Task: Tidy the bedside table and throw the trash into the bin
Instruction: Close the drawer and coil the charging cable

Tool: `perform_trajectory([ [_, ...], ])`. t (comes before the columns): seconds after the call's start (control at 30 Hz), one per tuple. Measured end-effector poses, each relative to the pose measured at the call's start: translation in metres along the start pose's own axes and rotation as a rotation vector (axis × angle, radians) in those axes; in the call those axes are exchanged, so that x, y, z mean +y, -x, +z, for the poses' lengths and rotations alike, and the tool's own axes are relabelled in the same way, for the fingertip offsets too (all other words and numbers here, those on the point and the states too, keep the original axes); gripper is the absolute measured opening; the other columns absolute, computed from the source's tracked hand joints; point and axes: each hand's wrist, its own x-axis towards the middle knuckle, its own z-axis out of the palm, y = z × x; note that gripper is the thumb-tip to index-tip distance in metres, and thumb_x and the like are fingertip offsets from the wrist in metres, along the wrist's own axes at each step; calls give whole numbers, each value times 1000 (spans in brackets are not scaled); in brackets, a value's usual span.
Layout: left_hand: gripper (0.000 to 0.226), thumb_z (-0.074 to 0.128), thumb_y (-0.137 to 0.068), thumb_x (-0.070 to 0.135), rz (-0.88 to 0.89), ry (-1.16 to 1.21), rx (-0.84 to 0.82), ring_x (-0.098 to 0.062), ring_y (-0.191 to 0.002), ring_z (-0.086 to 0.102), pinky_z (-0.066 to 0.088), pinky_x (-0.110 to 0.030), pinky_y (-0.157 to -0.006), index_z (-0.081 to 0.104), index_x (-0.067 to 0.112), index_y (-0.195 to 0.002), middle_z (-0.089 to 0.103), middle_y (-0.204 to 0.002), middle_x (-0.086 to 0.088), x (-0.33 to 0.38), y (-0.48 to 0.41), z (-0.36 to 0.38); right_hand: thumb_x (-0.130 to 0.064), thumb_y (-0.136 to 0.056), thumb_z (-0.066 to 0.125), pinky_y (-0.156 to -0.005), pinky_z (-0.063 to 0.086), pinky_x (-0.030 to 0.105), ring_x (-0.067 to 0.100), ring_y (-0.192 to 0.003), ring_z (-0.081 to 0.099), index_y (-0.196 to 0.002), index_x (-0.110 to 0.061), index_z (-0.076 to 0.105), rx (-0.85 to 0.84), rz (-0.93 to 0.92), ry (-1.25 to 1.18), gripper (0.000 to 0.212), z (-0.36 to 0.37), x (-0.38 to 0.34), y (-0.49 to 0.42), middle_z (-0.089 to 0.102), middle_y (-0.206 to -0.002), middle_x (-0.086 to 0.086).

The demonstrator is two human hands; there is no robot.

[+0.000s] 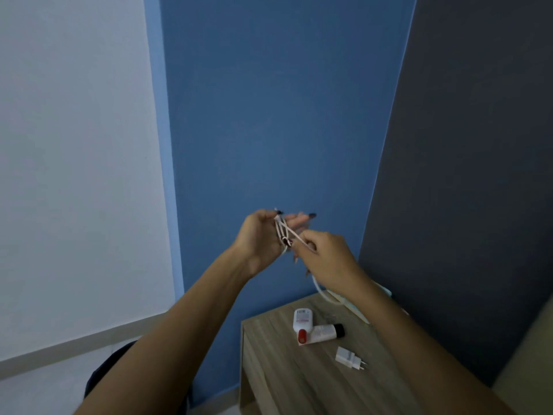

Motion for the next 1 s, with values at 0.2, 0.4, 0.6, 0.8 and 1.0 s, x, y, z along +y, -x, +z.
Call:
perform_trajectory([
  [0.2, 33, 30, -103, 25, 99, 3, 27, -5, -41, 51, 46, -20, -50, 51, 15, -81, 58, -58, 5, 4, 1, 27, -20, -100, 41, -52, 51, 30, 26, -68, 66, -72, -14, 58, 4, 37, -357, 33, 26, -4, 30, 67, -71, 10],
  [0.4, 36, 34, -101, 28, 69, -26, -90, -6, -30, 24, 29, -19, -39, 43, 17, -67, 34, -51, 7, 19, 12, 19, -52, -81, 54, -71, 52, 43, 24, -74, 66, -66, -26, 65, -194, 101, -233, 32, 34, 36, 40, 69, -77, 8],
  [0.6, 35, 38, -97, 33, -54, -225, -209, -7, -32, 22, 16, -25, -48, 46, 17, -66, 29, -51, 7, 18, 19, 17, -40, -85, 67, -51, 42, 22, 6, -49, 62, -55, -26, 51, -222, 191, -106, 37, 26, 67, 38, 60, -53, -2],
  [0.8, 28, 36, -99, 24, -267, -736, -292, -4, -32, 23, 16, -26, -52, 46, 17, -74, 41, -52, 6, 8, 30, 10, -42, -67, 76, -60, 50, 40, 12, -58, 60, -56, -18, 56, -209, 187, 15, 33, -10, 84, 14, 67, -63, 7],
  [1.0, 29, 38, -100, 22, -382, -1021, -229, -6, -33, 31, 28, -16, -40, 53, 12, -78, 65, -63, -2, -8, 25, 1, -41, -72, 79, -85, 56, 43, 9, -103, 66, -55, -20, 54, -155, 93, 211, 37, -42, 67, -9, 74, -103, 2],
])
